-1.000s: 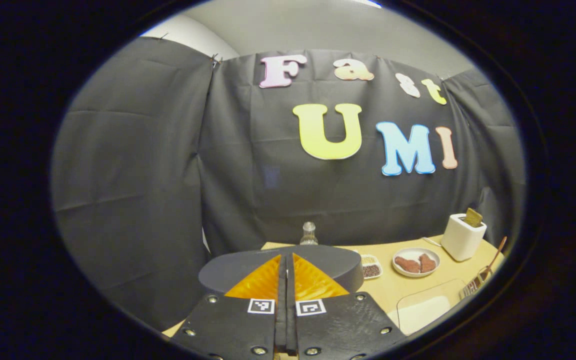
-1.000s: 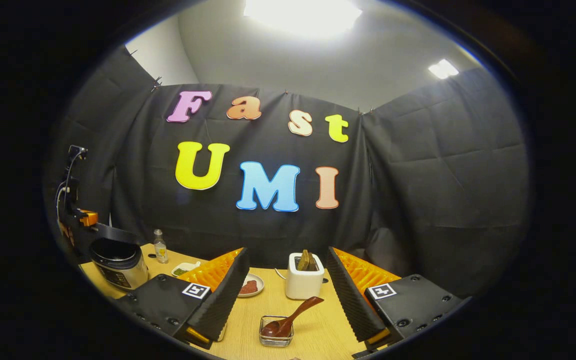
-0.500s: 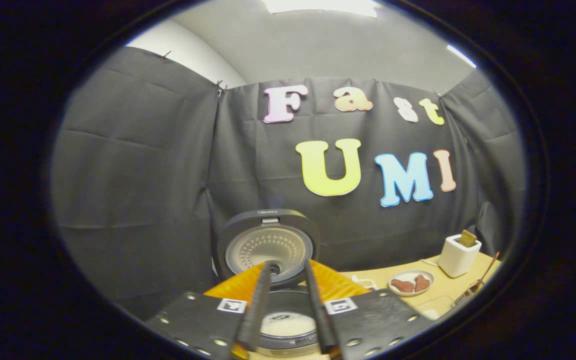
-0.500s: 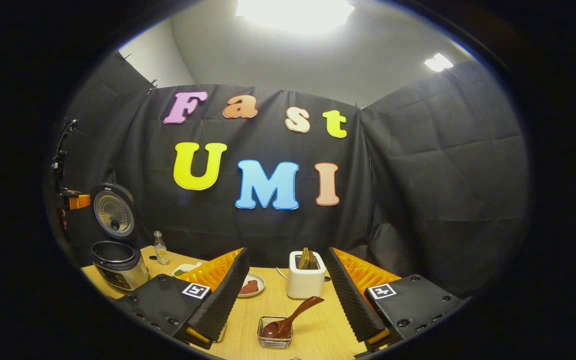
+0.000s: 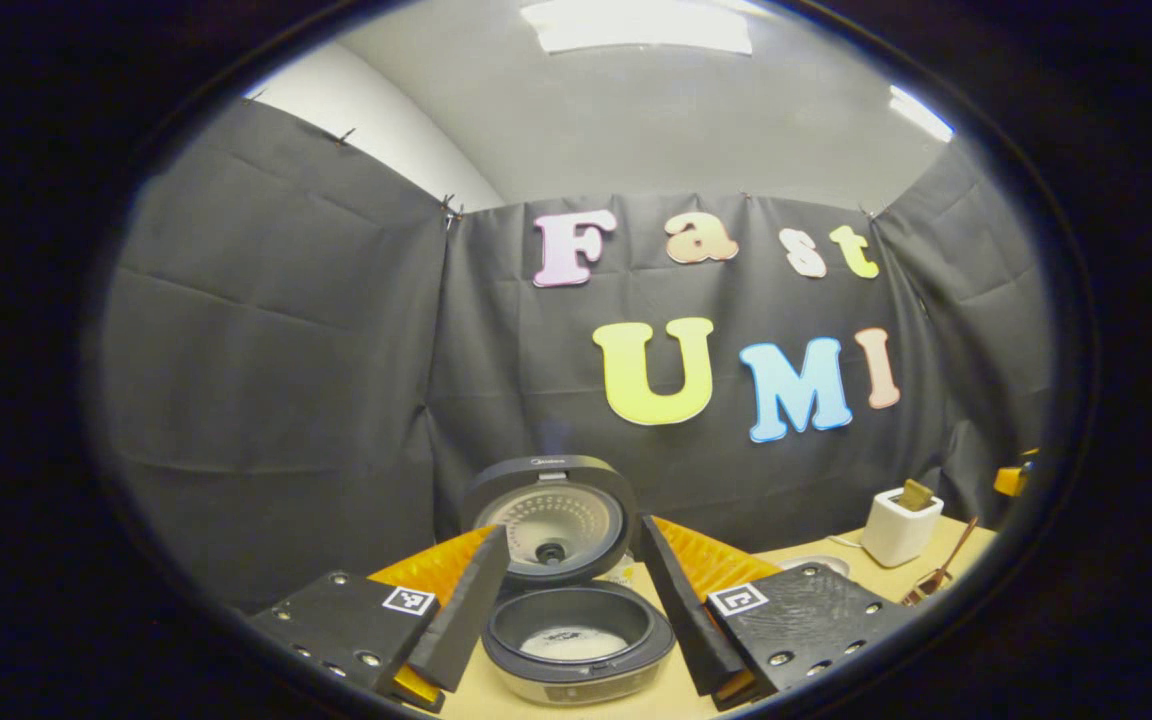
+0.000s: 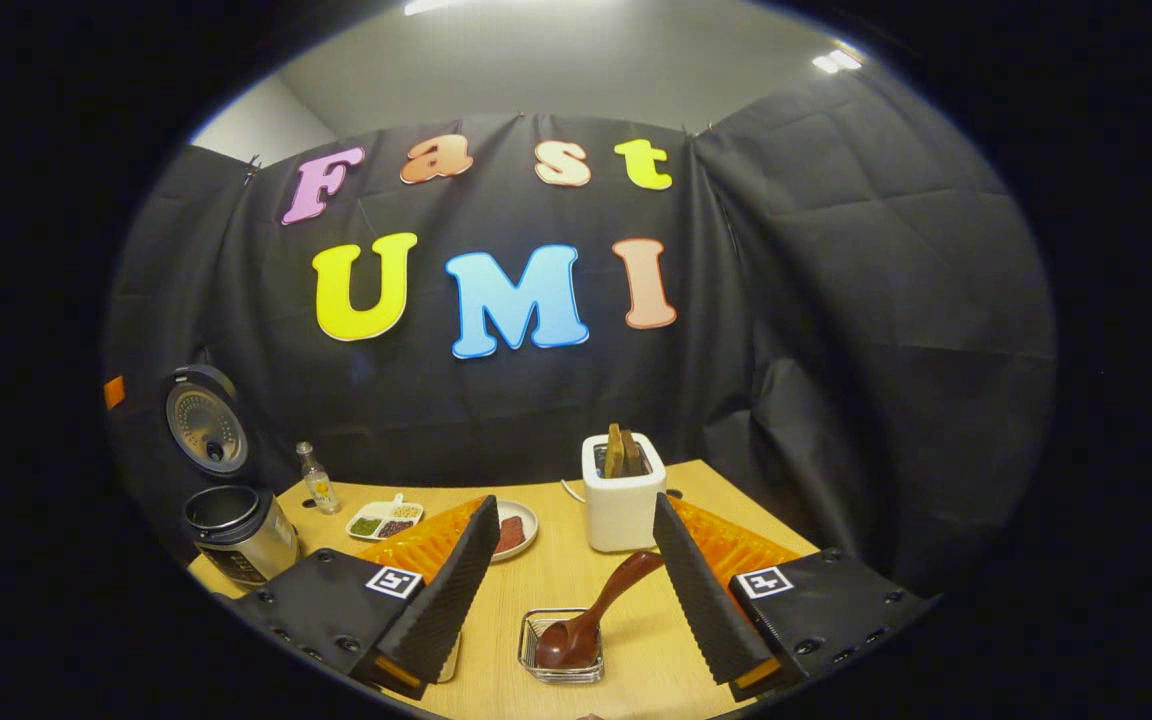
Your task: Close the left gripper, press the button to open the rice cooker; take a wooden spoon from the chopstick holder with the right hand, scoop a spoonful of rice and pour it into the rice cooker, then put the wooden spoon back into the chopstick holder.
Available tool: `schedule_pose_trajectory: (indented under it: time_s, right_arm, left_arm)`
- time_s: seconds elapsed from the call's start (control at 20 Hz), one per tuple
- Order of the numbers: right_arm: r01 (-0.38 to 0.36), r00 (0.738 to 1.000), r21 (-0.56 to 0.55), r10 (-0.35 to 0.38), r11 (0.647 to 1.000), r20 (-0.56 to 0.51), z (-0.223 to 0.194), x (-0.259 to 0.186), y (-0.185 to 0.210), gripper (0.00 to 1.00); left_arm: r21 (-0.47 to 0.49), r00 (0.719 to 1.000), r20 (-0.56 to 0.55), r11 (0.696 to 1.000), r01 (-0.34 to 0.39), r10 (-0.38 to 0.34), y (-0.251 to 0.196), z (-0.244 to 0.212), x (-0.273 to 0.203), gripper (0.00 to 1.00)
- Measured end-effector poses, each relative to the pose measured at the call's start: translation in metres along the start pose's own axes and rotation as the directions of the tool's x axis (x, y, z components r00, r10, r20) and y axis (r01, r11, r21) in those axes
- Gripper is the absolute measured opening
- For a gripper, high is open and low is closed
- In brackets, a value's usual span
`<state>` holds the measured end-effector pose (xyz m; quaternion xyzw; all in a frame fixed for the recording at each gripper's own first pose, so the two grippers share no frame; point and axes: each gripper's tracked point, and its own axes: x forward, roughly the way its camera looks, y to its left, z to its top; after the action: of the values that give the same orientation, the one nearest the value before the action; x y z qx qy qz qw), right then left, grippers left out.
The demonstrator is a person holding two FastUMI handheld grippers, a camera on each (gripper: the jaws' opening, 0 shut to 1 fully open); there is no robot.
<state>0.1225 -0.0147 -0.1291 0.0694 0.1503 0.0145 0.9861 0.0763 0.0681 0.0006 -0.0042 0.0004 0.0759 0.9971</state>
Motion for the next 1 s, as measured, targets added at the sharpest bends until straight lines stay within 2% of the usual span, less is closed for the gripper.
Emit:
schedule_pose_trajectory:
  time_s: [0.2, 0.35, 0.55, 0.6, 0.65, 0.75, 0.8, 0.85, 0.9, 0.95, 1.0]
  right_arm:
    - [0.014, 0.996, 0.047, -0.010, 0.999, -0.084, -0.029, 0.025, -0.005, 0.98]
    - [0.048, 0.988, 0.056, -0.040, 0.997, -0.151, -0.055, 0.041, -0.015, 0.98]
    - [0.093, 0.968, 0.104, -0.066, 0.990, -0.243, -0.093, 0.054, -0.026, 0.98]
    - [0.096, 0.962, 0.119, -0.061, 0.988, -0.268, -0.102, 0.058, -0.026, 0.93]
    - [0.099, 0.955, 0.135, -0.056, 0.986, -0.290, -0.109, 0.062, -0.026, 0.98]
    - [0.109, 0.942, 0.171, -0.046, 0.979, -0.334, -0.124, 0.070, -0.027, 0.97]
    - [0.115, 0.936, 0.193, -0.041, 0.974, -0.351, -0.129, 0.072, -0.027, 0.87]
    - [0.119, 0.930, 0.216, -0.033, 0.969, -0.366, -0.134, 0.075, -0.027, 0.90]
    - [0.121, 0.924, 0.239, -0.022, 0.963, -0.382, -0.138, 0.078, -0.026, 0.87]
    - [0.122, 0.917, 0.264, -0.007, 0.957, -0.399, -0.143, 0.080, -0.024, 0.82]
    - [0.122, 0.909, 0.288, 0.009, 0.950, -0.416, -0.148, 0.081, -0.020, 0.65]
  left_arm:
    - [-0.003, 1.000, -0.006, 1.000, -0.024, 0.024, 0.012, 0.000, -0.016, 0.86]
    - [0.001, 0.999, -0.021, 0.999, -0.048, 0.048, 0.024, -0.008, -0.027, 0.81]
    - [0.010, 0.996, -0.032, 0.997, -0.078, 0.078, 0.039, -0.012, -0.037, 0.83]
    - [0.011, 0.996, -0.035, 0.996, -0.085, 0.086, 0.043, -0.013, -0.039, 0.83]
    - [0.013, 0.995, -0.041, 0.996, -0.089, 0.089, 0.045, -0.015, -0.040, 0.83]
    - [0.020, 0.994, -0.051, 0.995, -0.099, 0.099, 0.049, -0.020, -0.043, 0.86]
    - [0.023, 0.993, -0.057, 0.994, -0.103, 0.104, 0.051, -0.021, -0.044, 0.86]
    - [0.026, 0.992, -0.061, 0.994, -0.106, 0.107, 0.053, -0.023, -0.045, 0.81]
    - [0.028, 0.992, -0.063, 0.994, -0.108, 0.109, 0.054, -0.024, -0.047, 0.86]
    - [0.030, 0.992, -0.064, 0.994, -0.109, 0.111, 0.055, -0.024, -0.047, 0.83]
    - [0.032, 0.992, -0.065, 0.993, -0.110, 0.112, 0.056, -0.024, -0.046, 0.83]
